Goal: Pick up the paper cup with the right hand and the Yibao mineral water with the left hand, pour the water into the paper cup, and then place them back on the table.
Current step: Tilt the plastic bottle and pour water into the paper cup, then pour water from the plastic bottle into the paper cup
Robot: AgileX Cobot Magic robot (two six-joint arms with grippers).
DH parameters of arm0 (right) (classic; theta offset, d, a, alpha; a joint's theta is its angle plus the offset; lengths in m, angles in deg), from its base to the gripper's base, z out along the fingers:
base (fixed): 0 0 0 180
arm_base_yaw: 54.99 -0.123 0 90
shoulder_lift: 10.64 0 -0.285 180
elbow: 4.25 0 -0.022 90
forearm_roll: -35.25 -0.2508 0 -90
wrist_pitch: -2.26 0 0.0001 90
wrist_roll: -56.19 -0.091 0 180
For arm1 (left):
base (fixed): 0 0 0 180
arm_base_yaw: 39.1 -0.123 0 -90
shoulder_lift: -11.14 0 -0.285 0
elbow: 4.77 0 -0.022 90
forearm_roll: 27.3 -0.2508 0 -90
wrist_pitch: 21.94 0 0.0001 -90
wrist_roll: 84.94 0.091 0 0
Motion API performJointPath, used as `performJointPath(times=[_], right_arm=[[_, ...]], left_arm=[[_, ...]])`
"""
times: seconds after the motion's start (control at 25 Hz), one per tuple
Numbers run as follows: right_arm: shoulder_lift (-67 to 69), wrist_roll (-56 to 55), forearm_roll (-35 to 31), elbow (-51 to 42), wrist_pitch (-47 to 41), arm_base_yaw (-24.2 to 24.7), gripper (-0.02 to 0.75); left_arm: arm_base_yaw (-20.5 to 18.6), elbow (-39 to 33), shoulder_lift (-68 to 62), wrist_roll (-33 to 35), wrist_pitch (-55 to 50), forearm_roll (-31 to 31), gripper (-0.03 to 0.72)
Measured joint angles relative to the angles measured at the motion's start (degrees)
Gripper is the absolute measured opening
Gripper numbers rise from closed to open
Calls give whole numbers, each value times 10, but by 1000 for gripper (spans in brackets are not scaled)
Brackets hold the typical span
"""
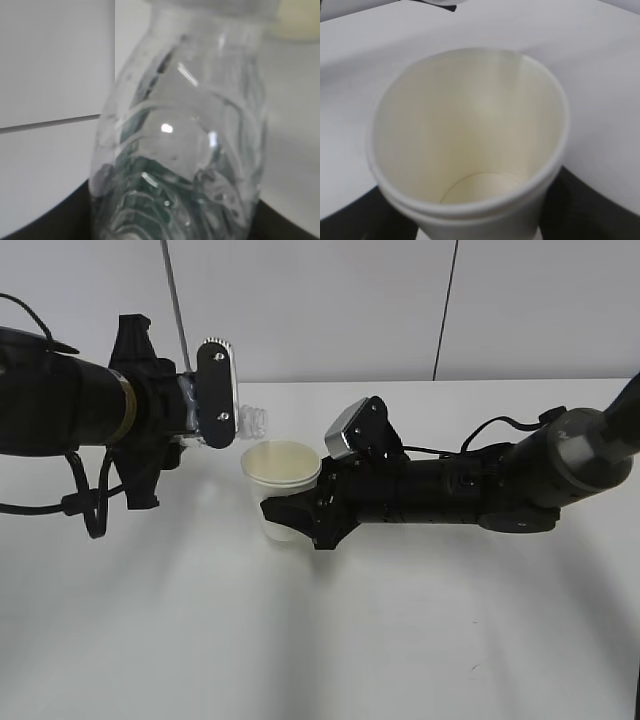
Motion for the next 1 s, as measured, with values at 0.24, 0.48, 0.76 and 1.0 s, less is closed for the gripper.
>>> performJointPath(times=[0.24, 0.48, 0.76, 1.0], right_arm=[[0, 0, 4, 0, 0, 0, 489], [0, -1, 17, 0, 0, 0, 489], [0, -1, 17, 0, -1, 0, 489], [0, -1, 18, 0, -2, 0, 489]], left_arm=[[0, 0, 0, 0, -9, -4, 375], [0, 0, 0, 1, -10, -21, 375], [0, 0, 0, 1, -12, -23, 375], [0, 0, 0, 1, -13, -24, 375]])
